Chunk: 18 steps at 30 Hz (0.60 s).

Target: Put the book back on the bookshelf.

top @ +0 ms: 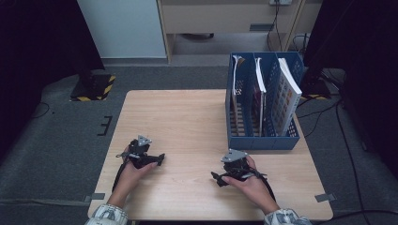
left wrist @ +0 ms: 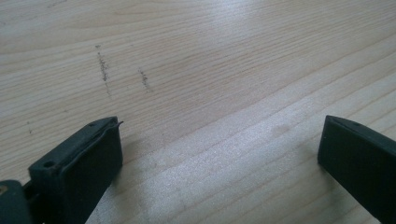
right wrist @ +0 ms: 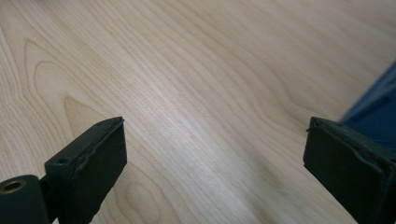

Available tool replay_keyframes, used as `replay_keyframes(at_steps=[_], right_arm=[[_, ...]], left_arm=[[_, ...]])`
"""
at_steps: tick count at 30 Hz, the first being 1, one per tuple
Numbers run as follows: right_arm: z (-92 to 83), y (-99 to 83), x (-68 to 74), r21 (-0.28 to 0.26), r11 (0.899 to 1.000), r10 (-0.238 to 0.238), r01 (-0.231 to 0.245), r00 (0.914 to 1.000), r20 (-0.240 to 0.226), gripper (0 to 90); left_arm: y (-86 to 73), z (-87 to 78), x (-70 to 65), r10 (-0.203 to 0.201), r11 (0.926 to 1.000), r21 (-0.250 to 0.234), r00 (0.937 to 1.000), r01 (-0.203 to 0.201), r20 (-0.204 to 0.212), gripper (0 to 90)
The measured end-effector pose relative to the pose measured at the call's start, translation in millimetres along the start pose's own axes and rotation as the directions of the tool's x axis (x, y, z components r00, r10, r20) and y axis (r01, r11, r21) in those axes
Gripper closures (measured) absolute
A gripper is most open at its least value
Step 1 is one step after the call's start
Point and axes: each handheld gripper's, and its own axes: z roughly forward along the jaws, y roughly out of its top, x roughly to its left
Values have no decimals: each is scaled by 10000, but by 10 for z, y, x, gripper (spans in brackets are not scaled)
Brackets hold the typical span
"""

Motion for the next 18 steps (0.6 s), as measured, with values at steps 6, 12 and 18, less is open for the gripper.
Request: replay_keyframes(at_steps=[6,12,18], right_arm=[[122,30,-42,162,9989,449,-445,9987,-244,63],[201,24,-62,473,9966,686,-677,9975,-187,65],[247,10,-6,559,9966,608,-598,9980,-170,51]], left_arm=[[-2,-3,-4,10,10000,11,10000,-10,1,0],[-2,-3,-4,11,10000,12,10000,-11,3,0],[-2,-3,-4,14,10000,14,10000,-14,1,0]])
